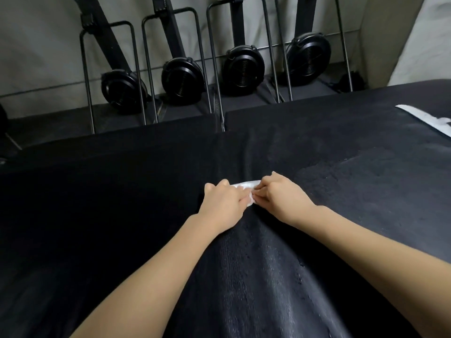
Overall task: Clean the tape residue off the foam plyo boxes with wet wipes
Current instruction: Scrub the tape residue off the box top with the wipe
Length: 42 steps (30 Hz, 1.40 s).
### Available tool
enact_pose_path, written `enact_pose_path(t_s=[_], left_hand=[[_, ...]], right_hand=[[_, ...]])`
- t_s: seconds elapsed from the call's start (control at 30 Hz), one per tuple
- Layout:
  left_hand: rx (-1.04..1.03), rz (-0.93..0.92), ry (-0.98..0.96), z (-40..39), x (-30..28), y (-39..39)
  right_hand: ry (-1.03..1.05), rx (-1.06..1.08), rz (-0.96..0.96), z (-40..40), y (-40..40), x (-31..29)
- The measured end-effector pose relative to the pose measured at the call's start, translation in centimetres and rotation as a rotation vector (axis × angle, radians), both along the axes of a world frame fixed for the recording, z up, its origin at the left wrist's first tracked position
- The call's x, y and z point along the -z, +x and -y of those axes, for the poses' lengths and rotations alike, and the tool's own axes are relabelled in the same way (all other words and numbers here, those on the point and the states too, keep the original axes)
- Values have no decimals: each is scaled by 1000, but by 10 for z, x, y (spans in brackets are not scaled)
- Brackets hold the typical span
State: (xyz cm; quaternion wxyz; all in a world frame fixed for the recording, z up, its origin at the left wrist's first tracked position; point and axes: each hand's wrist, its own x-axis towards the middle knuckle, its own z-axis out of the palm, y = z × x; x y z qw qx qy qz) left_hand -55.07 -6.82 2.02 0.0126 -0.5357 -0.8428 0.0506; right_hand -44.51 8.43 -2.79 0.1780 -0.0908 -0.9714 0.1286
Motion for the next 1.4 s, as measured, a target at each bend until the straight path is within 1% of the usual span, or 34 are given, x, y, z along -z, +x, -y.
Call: enact_pose_path(t_s=[0.13,0.27,0.33,0.43,0.53,0.67,0.73,0.83,0.93,1.0,1.1,1.17,1.23,1.3,1.4], left_hand=[[96,35,104,49,2,51],[190,9,143,96,11,104],[202,-13,138,109,17,120],[187,-10,166,112,20,120],[117,-46,153,94,13,101],[12,-27,45,68,3,79],[12,-12,21,69,0,81],[38,29,33,92,-1,105],[120,33,144,128,4,142],[188,10,237,154,10,170],[224,57,267,185,24,203],[226,66,298,190,28,209],[189,24,313,179,29,202],[125,-8,294,160,28,187],[54,-33,231,142,21,175]], right_hand=[[8,-61,-124,36,63,8],[58,-105,-112,76,127,13],[93,-101,-117,88,145,15],[125,-100,-131,90,142,15],[116,-53,-106,78,110,11],[37,28,65,69,75,2],[10,40,74,73,76,3],[-19,12,-31,87,107,9],[-13,-37,-153,115,155,12],[28,-65,-196,136,189,13],[30,-108,-221,158,227,21],[43,-118,-229,163,233,26],[63,-81,-219,158,220,24],[36,-16,-206,149,198,17],[-22,10,-146,142,177,8]])
